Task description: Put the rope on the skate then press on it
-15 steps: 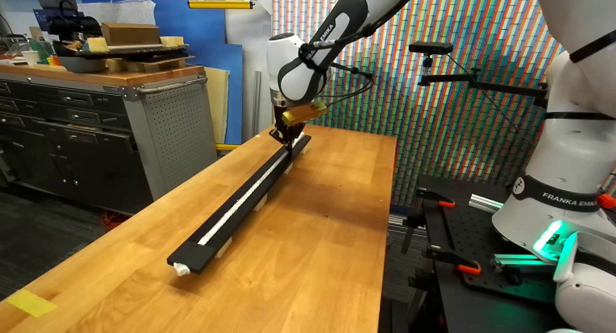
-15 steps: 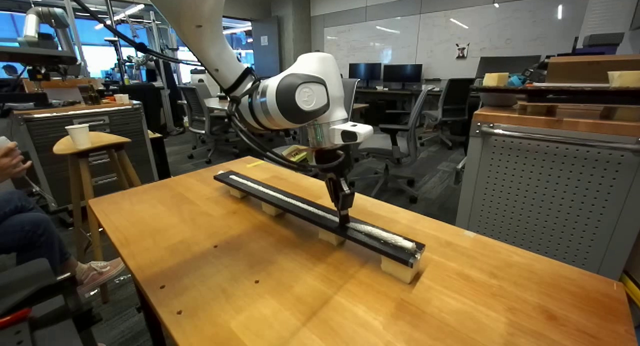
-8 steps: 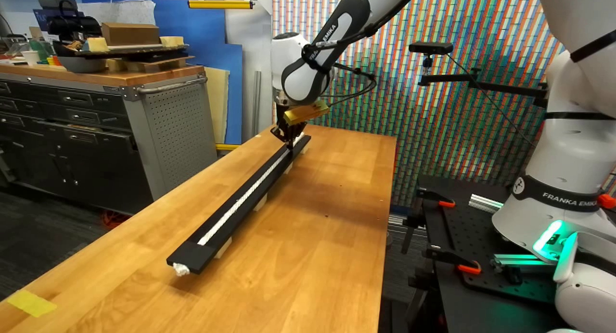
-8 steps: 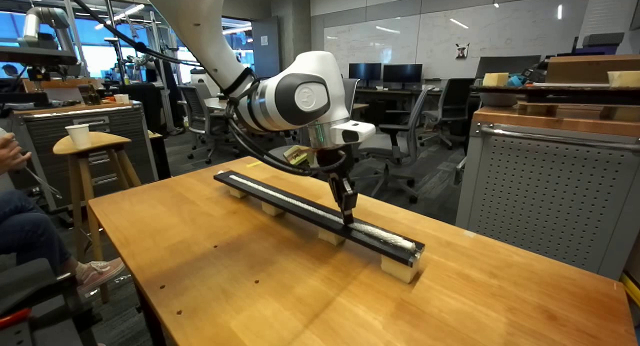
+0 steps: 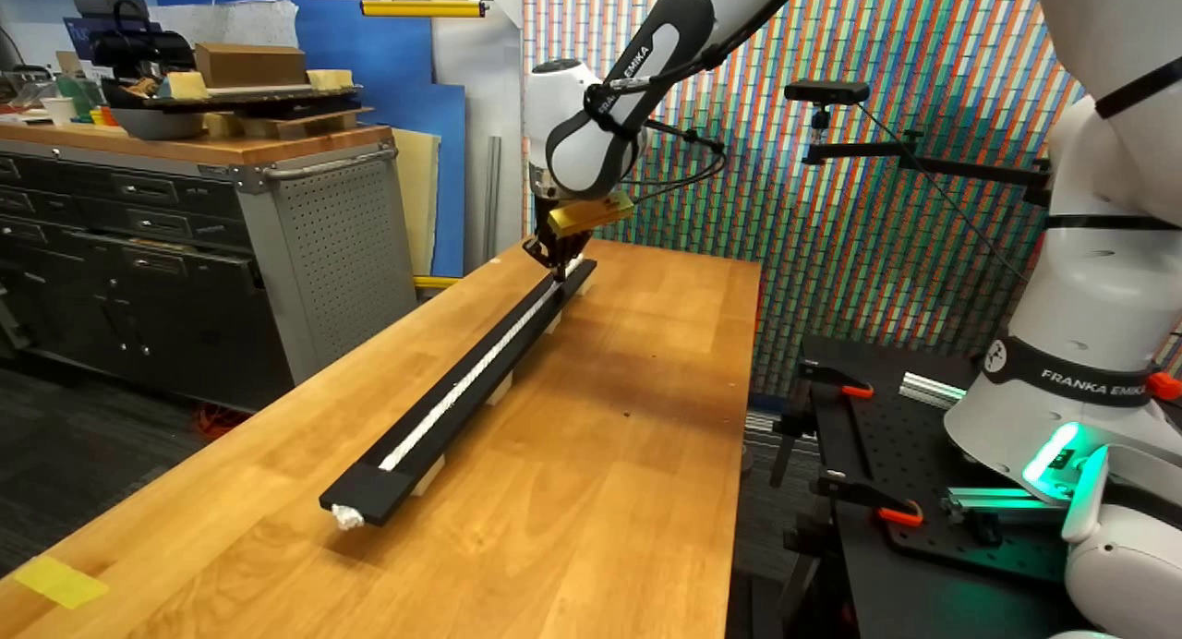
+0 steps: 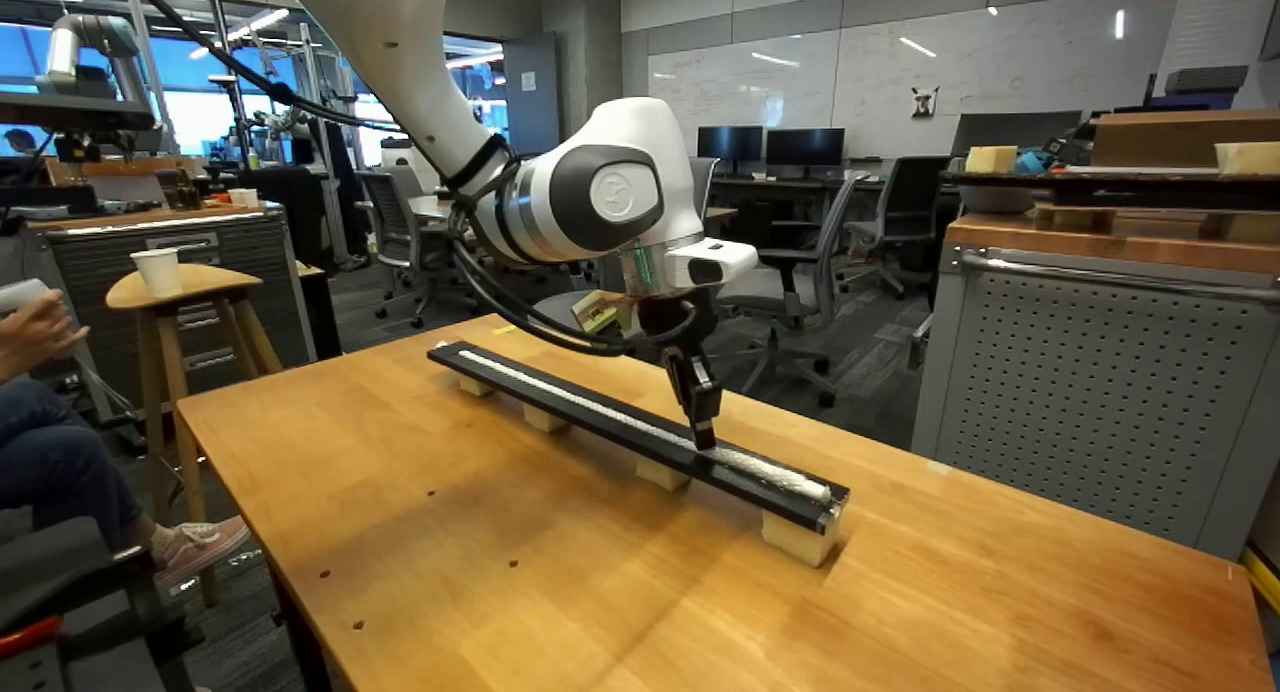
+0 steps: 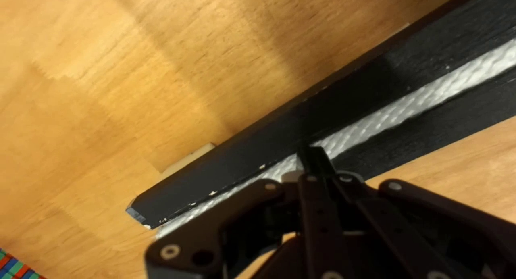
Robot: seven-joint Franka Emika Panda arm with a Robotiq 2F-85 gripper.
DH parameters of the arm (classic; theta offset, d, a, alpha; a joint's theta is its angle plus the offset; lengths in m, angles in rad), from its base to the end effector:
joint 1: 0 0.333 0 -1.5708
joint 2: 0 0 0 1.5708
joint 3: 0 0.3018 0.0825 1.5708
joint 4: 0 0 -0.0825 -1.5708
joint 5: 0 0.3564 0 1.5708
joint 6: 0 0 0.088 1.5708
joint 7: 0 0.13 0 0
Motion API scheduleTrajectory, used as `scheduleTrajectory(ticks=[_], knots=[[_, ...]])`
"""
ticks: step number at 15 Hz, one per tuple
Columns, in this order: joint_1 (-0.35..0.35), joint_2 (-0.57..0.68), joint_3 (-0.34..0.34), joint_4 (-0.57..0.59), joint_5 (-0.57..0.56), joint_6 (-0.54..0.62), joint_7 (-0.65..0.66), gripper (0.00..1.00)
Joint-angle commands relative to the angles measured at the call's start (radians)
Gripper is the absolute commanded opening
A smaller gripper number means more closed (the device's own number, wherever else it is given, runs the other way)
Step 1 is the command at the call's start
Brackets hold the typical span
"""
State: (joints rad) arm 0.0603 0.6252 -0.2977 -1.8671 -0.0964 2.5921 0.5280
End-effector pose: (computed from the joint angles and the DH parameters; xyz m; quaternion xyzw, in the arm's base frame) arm 0.6135 -0.1385 0.1901 0.9444 -0.3034 0.0754 0.1020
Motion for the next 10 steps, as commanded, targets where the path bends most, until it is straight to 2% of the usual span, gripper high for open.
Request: scheduleTrajectory(ticks=[1,6,10], knots=[[-0.002,0.026,-0.004,0.035,0.002,-0.016,0.006,0.00],[-0.027,0.103,0.014,0.120,0.020,-0.100,-0.005,0.00],[-0.031,0.107,0.017,0.149,0.013,-0.145,0.001,0.00]])
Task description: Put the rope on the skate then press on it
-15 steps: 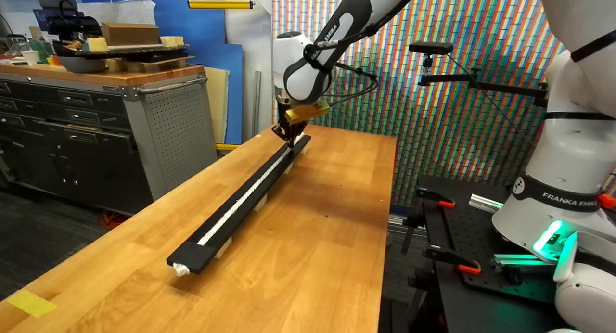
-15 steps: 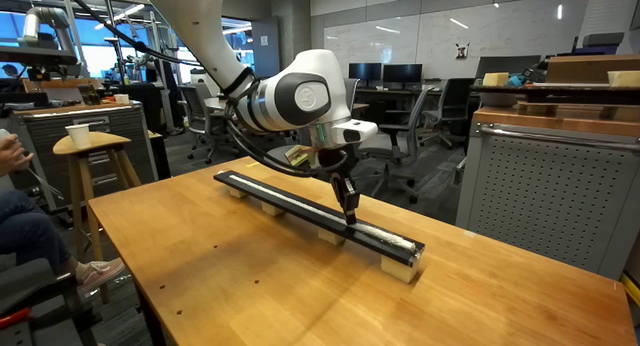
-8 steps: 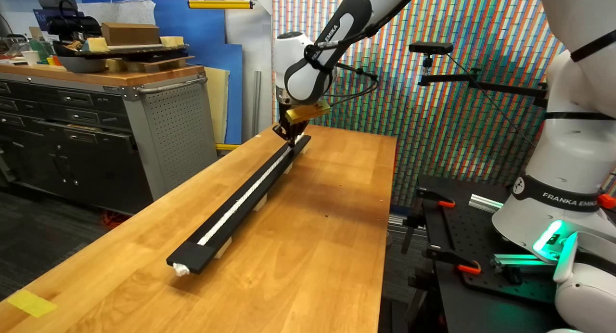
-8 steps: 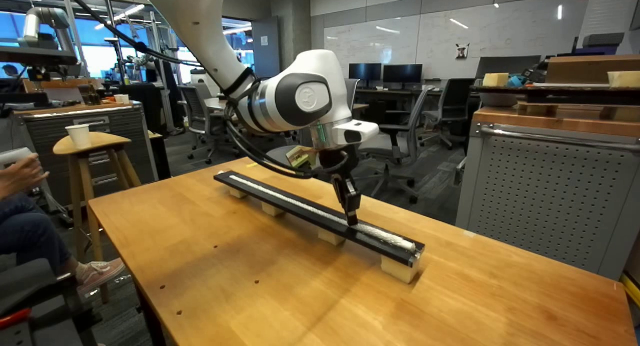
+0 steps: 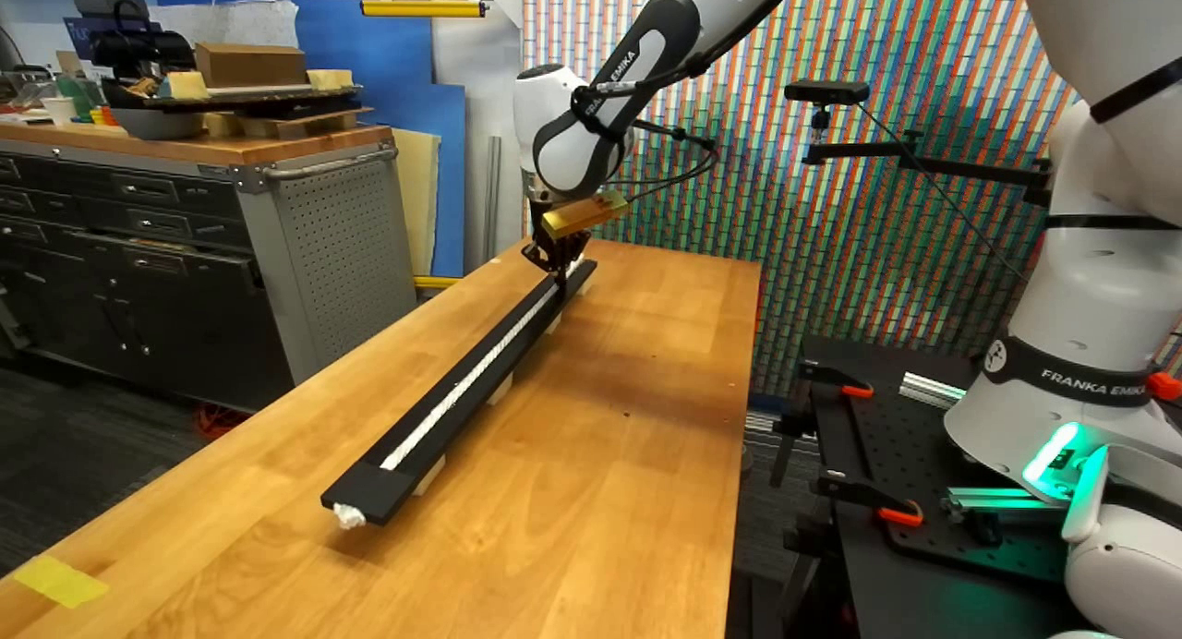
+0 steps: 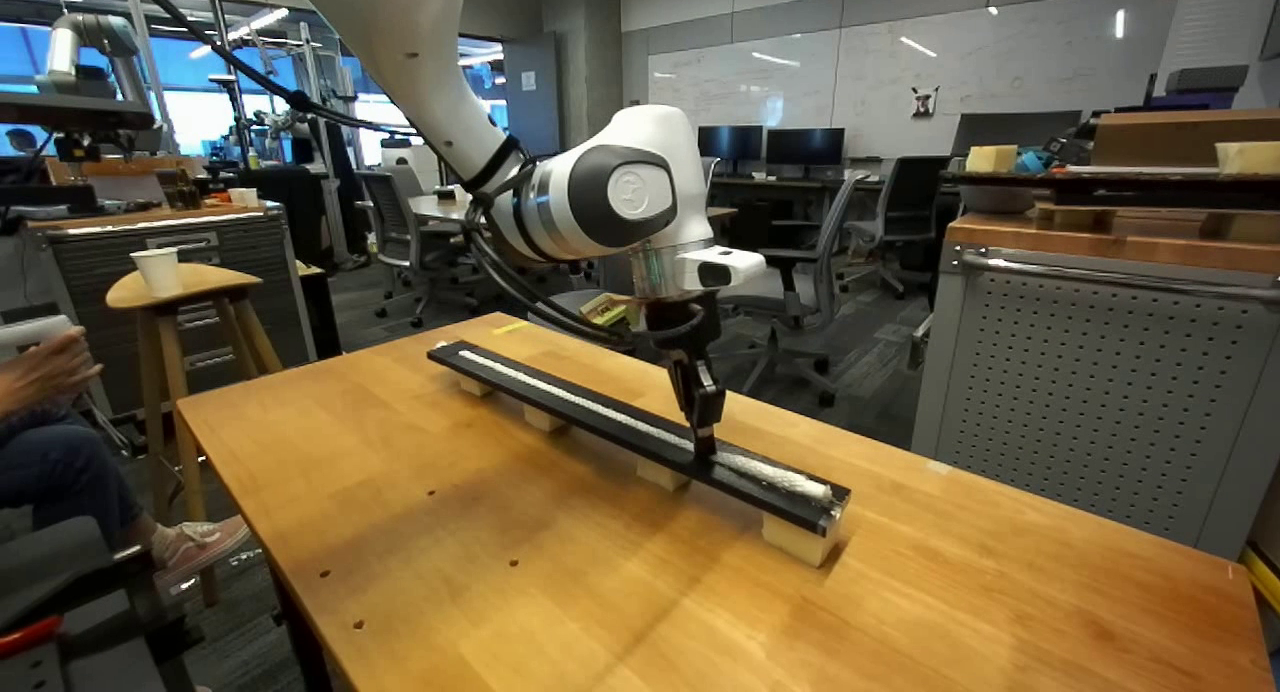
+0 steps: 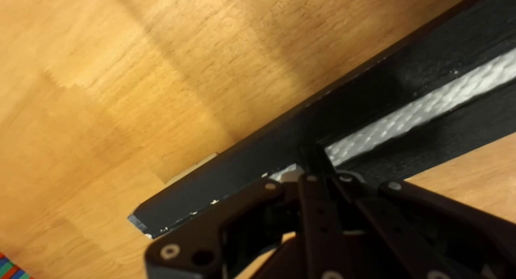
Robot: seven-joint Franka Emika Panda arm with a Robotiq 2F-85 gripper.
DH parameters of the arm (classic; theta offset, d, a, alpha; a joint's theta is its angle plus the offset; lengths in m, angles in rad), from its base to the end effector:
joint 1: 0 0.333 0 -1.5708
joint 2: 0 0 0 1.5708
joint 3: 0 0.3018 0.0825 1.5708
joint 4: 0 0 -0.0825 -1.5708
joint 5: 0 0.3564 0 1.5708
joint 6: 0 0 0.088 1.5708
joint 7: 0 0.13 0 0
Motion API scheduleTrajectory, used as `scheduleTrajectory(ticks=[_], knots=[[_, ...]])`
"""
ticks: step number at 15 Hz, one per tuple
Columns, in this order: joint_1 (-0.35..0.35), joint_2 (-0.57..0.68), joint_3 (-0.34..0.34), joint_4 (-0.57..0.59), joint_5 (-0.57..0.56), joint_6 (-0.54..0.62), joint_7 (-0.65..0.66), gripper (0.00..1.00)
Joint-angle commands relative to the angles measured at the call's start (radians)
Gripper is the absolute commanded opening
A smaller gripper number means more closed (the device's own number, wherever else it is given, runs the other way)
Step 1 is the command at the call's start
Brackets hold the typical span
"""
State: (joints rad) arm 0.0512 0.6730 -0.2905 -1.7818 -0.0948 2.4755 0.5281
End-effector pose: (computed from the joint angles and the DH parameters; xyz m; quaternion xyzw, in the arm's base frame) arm 0.6213 -0.1410 0.1820 0.9440 -0.3072 0.0378 0.1146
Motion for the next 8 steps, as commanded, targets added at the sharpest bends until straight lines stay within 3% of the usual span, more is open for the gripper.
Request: scheduleTrajectory(ticks=[1,8], knots=[[-0.017,0.046,0.007,0.052,0.006,-0.024,0.003,0.00],[0.012,-0.037,-0.022,-0.046,-0.021,0.088,0.023,0.00]])
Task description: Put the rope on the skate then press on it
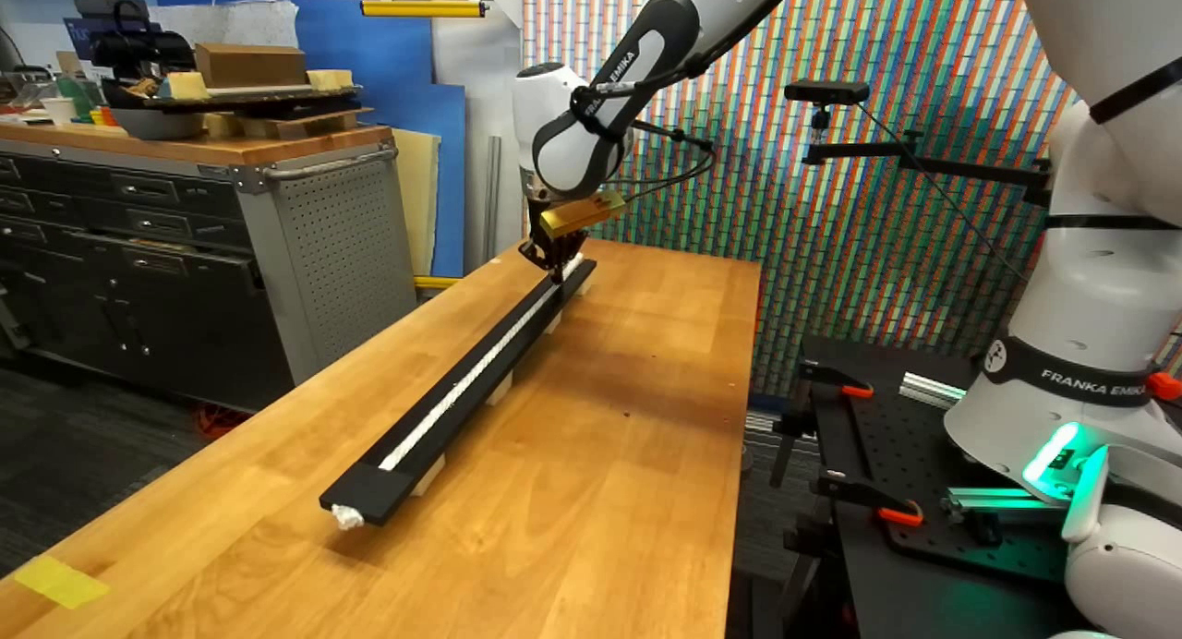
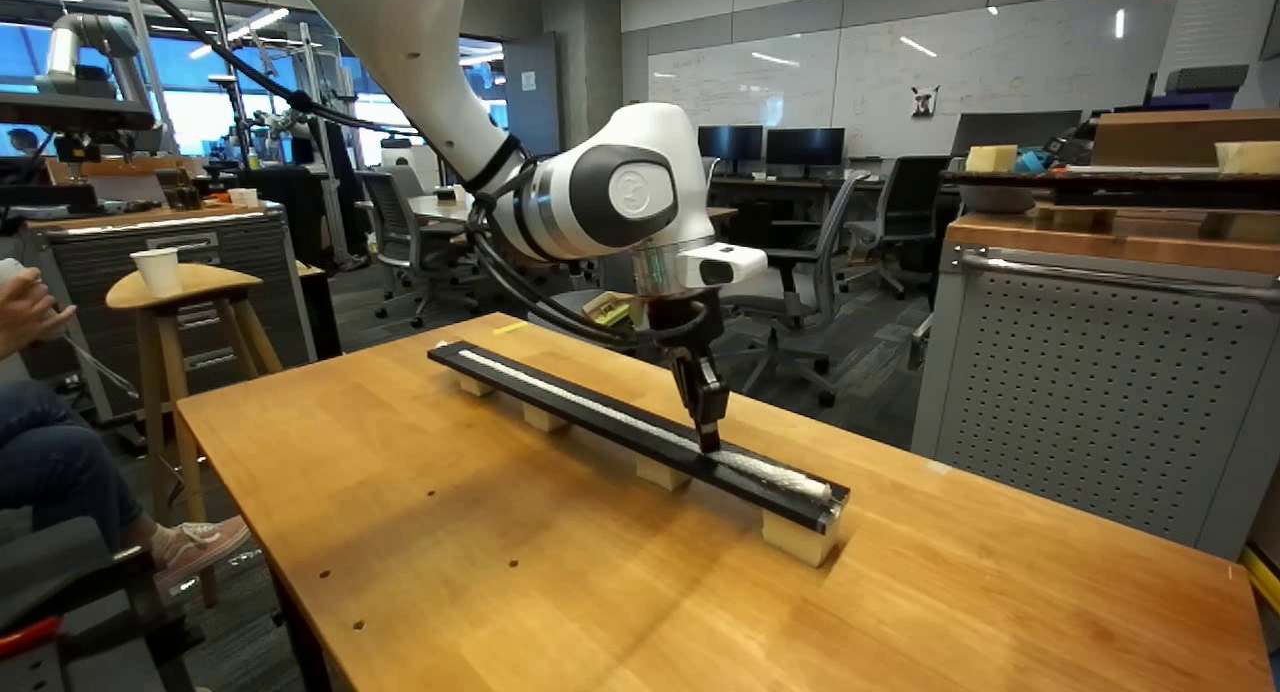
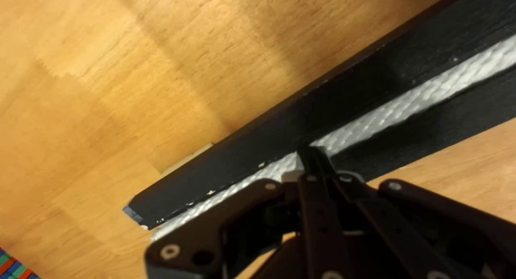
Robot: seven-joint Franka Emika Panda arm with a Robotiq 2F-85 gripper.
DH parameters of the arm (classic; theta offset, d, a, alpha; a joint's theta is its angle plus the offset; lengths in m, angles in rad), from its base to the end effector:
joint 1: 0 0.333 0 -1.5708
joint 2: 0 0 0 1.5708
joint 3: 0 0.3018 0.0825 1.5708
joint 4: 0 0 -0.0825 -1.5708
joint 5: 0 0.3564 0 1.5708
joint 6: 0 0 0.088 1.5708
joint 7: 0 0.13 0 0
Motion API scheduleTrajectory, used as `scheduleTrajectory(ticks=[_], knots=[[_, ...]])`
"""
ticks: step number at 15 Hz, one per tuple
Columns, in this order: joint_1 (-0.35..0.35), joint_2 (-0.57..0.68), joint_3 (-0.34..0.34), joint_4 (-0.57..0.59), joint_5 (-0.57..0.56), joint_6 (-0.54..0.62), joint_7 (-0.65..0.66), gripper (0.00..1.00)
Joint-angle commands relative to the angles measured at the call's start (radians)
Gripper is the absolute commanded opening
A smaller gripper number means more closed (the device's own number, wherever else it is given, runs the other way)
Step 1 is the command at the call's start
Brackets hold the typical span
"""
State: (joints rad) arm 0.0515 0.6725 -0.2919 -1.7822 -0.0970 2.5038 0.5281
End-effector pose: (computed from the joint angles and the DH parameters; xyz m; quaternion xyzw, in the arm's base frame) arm 0.6247 -0.1414 0.1849 0.9442 -0.3051 0.0518 0.1127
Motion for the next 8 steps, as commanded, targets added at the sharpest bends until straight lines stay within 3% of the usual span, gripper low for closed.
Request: scheduleTrajectory(ticks=[1,8], knots=[[0.011,-0.041,-0.027,-0.052,-0.018,0.075,0.026,0.00],[0.012,-0.040,-0.061,-0.061,-0.017,0.102,0.043,0.00]])
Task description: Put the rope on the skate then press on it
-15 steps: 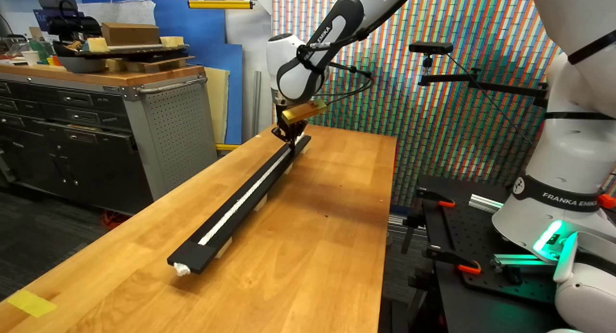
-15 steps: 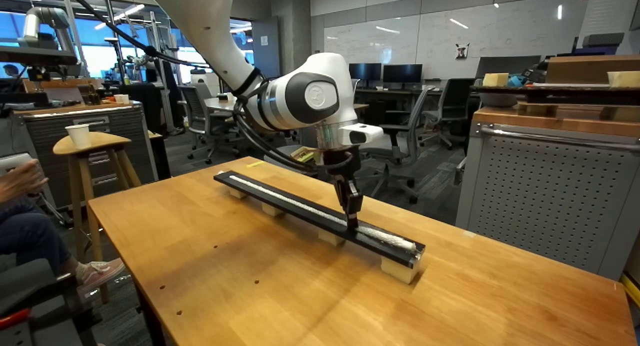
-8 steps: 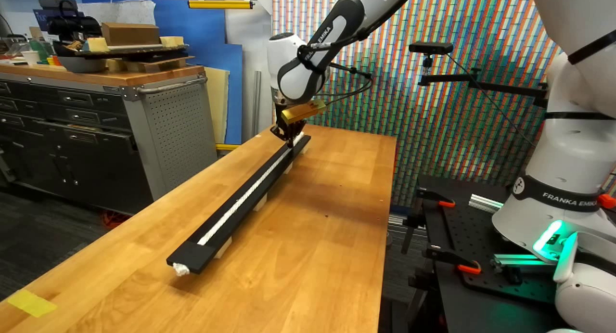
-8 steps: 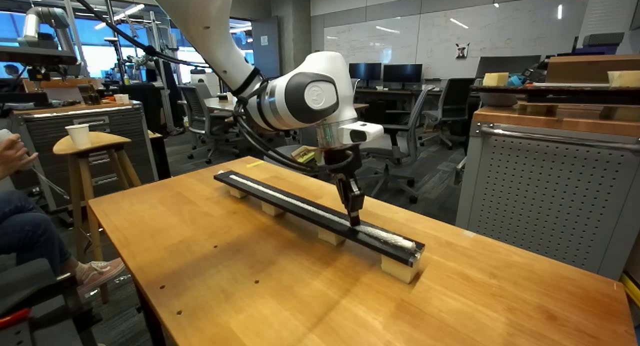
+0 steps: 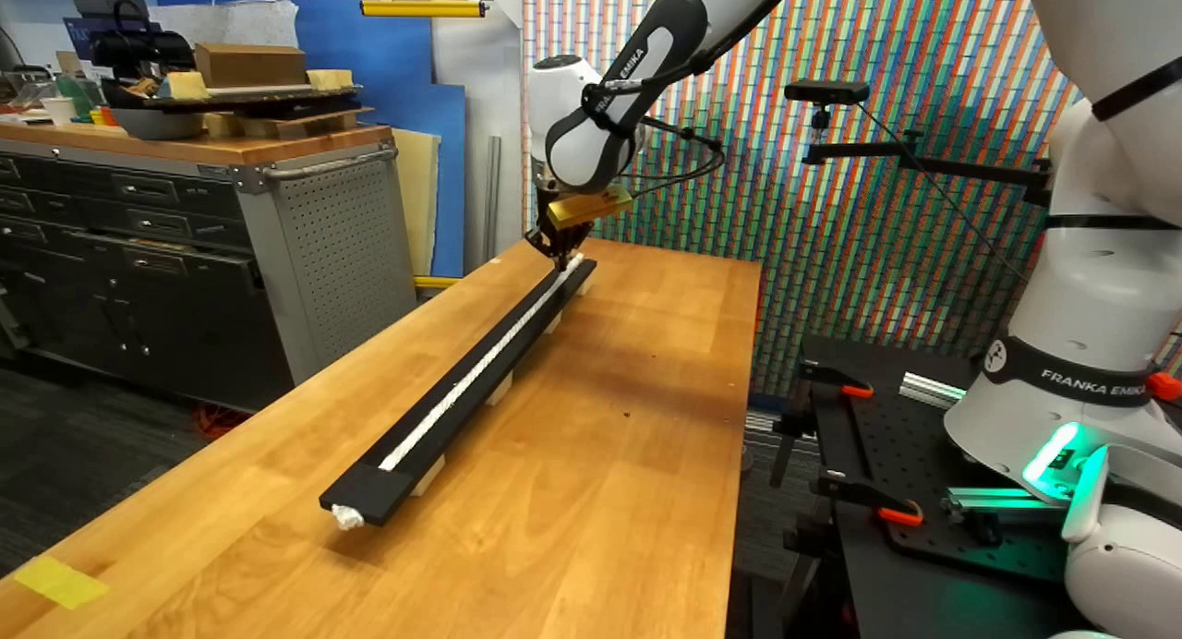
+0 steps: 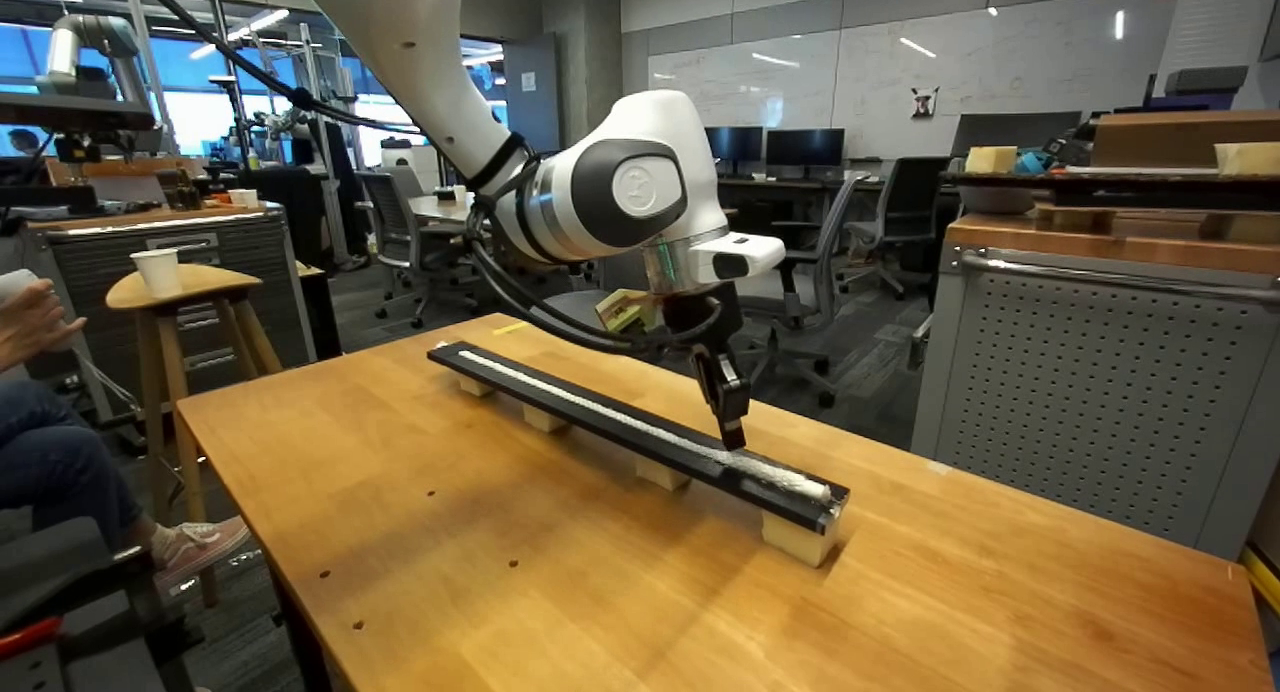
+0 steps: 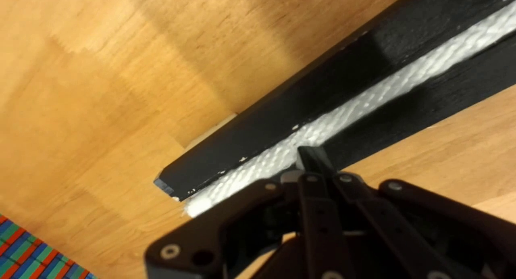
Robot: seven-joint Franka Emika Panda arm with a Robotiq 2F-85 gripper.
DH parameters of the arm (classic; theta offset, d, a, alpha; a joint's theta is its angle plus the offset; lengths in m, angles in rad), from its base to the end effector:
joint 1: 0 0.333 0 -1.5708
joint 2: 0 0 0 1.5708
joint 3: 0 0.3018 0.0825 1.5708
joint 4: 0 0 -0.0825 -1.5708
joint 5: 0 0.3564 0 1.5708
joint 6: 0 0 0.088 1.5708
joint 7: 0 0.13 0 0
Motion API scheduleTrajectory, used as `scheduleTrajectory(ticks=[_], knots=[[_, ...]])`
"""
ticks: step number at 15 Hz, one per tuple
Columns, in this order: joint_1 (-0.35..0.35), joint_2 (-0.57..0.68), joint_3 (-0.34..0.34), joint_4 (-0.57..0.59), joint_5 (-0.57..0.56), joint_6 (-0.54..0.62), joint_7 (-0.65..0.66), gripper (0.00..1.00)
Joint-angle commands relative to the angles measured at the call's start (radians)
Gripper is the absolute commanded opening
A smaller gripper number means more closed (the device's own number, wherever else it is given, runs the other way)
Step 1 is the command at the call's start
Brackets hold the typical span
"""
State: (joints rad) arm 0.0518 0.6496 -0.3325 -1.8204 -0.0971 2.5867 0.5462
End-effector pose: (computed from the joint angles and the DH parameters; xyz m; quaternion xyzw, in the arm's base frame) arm 0.6203 -0.1639 0.1967 0.9347 -0.3250 0.0874 0.1144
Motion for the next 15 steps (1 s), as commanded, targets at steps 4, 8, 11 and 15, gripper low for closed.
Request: scheduleTrajectory(ticks=[4,8,11,15], knots=[[-0.003,0.021,0.002,0.018,0.000,-0.011,0.007,0.00],[-0.024,0.077,0.029,0.075,0.021,-0.058,-0.011,0.00],[-0.044,0.126,0.045,0.138,0.030,-0.127,-0.018,0.00],[-0.056,0.131,0.052,0.169,0.024,-0.179,-0.010,0.00]])
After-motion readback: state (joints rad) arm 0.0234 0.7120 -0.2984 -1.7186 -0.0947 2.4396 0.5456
